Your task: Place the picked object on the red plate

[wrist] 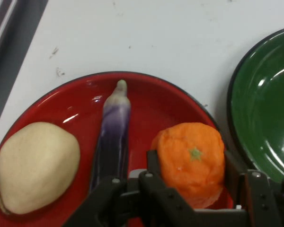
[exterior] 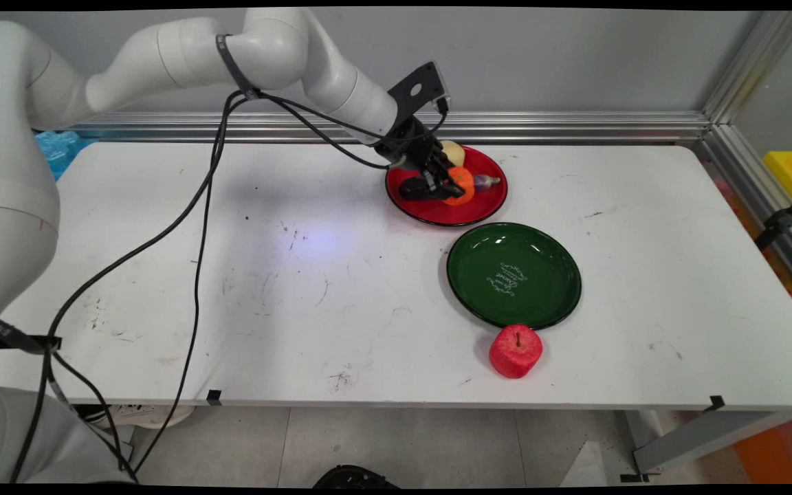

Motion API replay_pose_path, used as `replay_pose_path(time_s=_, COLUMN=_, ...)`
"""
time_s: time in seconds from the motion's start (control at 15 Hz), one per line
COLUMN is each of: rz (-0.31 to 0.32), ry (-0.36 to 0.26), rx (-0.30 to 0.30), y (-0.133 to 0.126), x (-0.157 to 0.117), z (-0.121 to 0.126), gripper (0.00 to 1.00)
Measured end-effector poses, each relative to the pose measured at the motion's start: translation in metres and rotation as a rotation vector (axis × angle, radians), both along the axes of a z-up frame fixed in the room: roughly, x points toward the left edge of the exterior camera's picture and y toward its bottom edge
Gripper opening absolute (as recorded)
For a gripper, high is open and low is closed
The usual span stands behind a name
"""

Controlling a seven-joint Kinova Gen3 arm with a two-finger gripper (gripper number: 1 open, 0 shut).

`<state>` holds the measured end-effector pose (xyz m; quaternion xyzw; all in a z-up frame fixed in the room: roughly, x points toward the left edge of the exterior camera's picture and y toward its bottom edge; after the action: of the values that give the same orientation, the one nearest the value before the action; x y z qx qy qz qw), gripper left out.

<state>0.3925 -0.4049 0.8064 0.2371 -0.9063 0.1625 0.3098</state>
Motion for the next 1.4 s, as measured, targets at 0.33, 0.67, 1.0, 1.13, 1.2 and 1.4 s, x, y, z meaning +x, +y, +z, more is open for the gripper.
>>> replay_pose_path(time_s=0.33, rz=0.007, ry=0.003, rx=0.005, y=-0.005, x=0.004, z=-0.014, gripper=0.00)
replay_pose_path(time_s=0.67, rz=0.017, ry=0.011, rx=0.010, y=-0.010, x=0.005, z=-0.029, gripper=0.00)
replay_pose_path(time_s=1.0, rz=0.028, ry=0.015, rx=0.015, y=-0.013, x=0.007, z=-0.039, gripper=0.00)
replay_pose_path(time_s=1.13, rz=0.032, ry=0.017, rx=0.018, y=-0.014, x=0.007, z=-0.041, gripper=0.00)
replay_pose_path(time_s=1.2, rz=0.034, ry=0.019, rx=0.020, y=-0.014, x=0.007, z=-0.043, gripper=0.00)
replay_pose_path(time_s=1.4, rz=0.039, ry=0.023, rx=0.028, y=-0.014, x=0.007, z=-0.047, gripper=0.00)
